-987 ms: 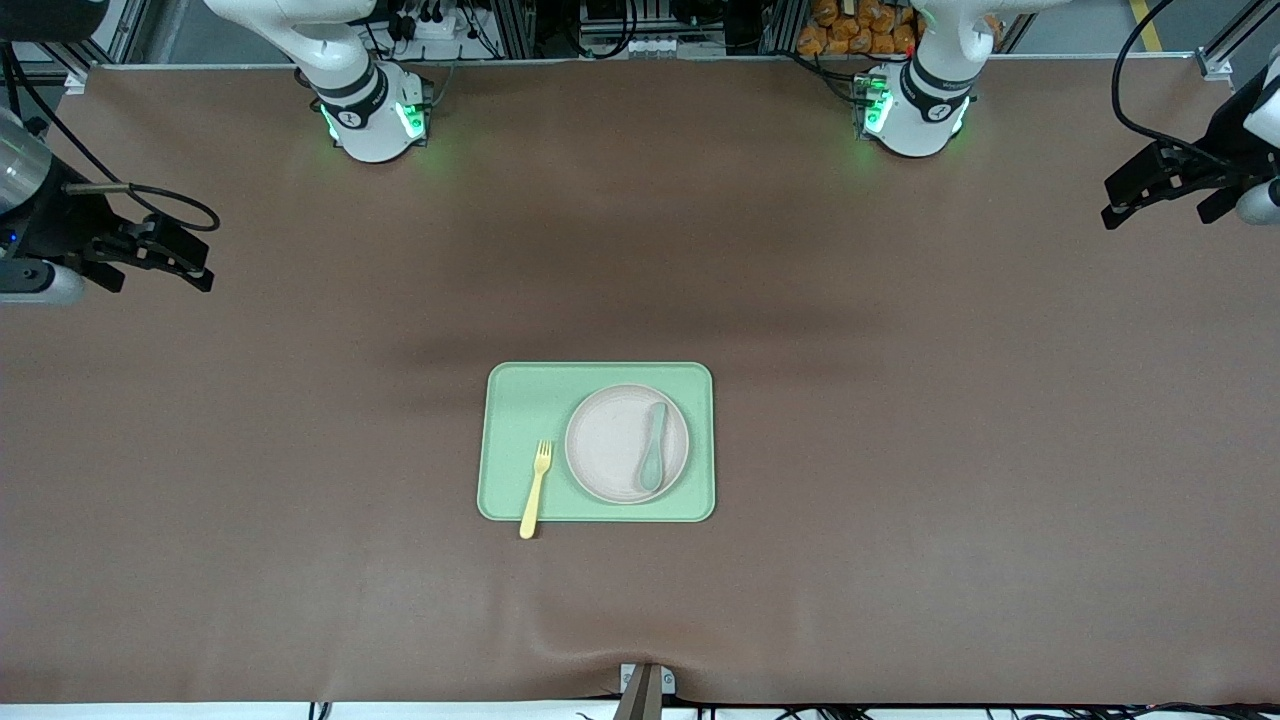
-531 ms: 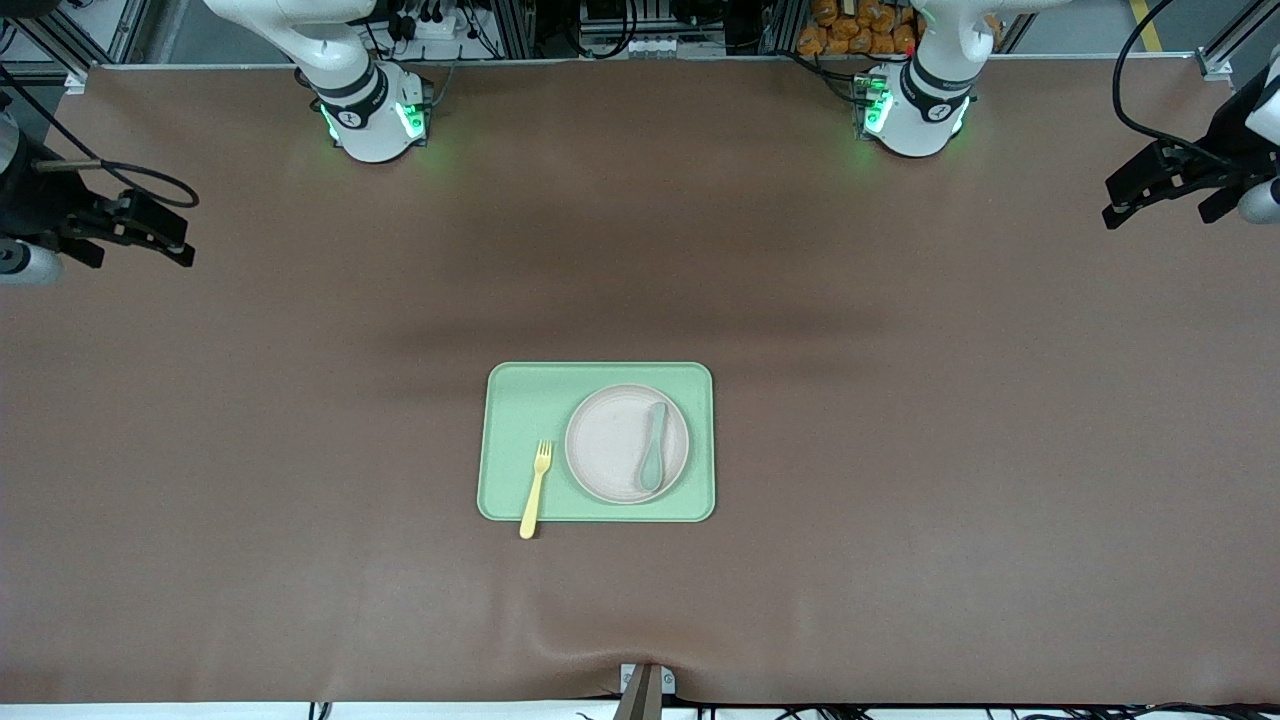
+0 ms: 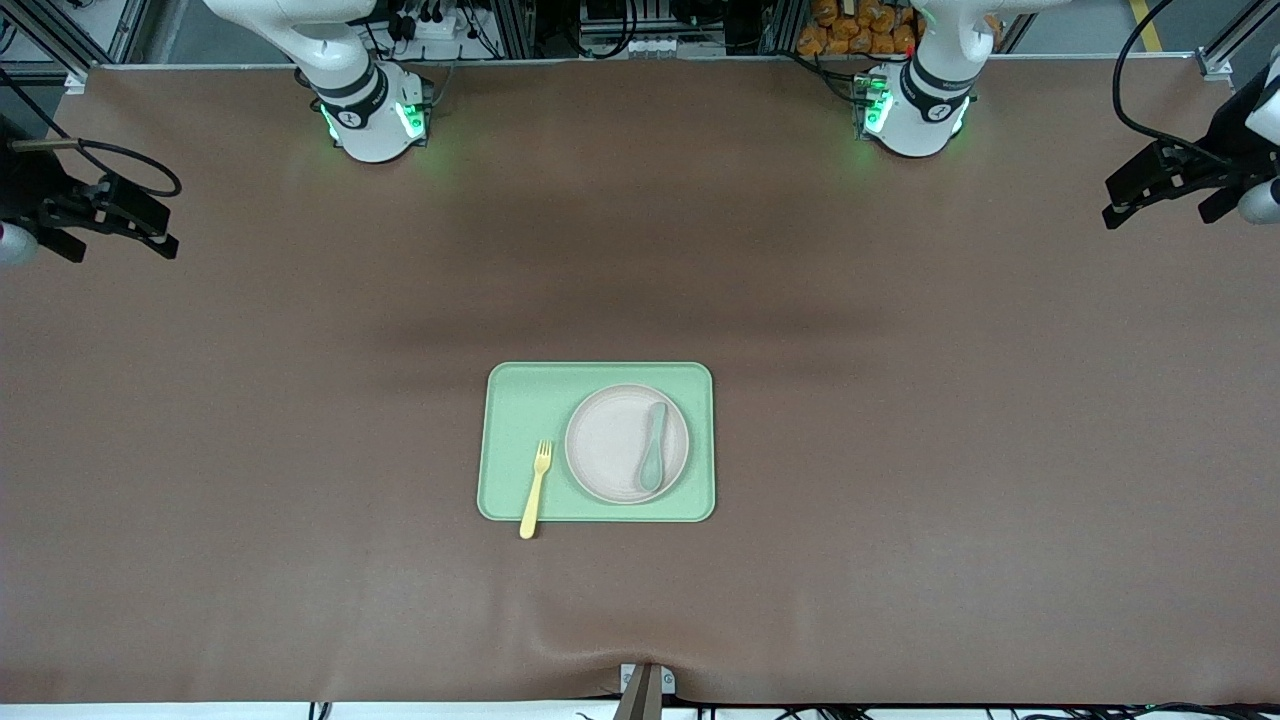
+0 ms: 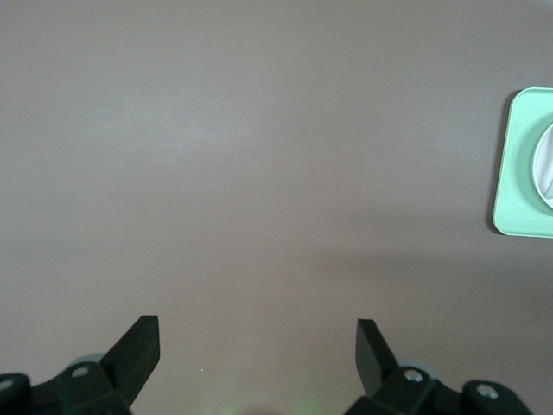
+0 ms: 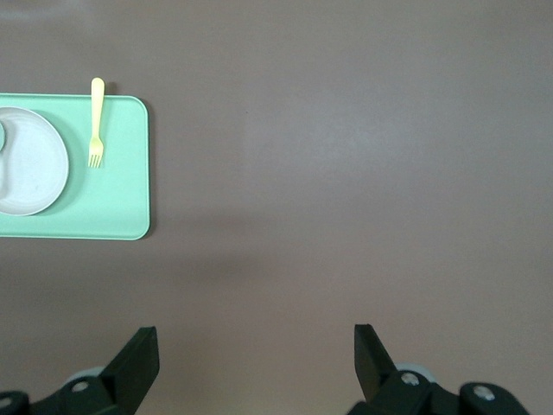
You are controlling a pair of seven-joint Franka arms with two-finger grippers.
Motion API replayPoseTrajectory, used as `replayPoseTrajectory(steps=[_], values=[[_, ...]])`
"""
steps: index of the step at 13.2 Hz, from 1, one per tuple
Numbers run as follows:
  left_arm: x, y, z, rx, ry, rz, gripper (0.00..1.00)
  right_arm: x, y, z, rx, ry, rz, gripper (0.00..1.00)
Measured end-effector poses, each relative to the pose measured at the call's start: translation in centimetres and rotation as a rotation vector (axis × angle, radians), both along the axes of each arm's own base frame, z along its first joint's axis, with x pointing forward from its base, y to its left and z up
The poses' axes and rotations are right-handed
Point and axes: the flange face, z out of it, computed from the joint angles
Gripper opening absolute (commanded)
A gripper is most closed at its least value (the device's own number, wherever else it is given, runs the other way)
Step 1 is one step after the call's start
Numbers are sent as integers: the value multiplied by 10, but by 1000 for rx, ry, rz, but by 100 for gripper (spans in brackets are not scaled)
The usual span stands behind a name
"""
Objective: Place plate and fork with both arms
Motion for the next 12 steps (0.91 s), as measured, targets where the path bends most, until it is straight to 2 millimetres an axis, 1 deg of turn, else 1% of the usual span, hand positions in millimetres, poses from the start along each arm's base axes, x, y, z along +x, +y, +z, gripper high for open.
replayPoseTrajectory(steps=[7, 12], values=[[-2, 0, -2, -2, 19, 0, 100, 1, -15, 0, 0, -2, -27, 100], [-4, 0, -2, -5, 34, -32, 100, 1, -16, 0, 0, -2, -29, 100]])
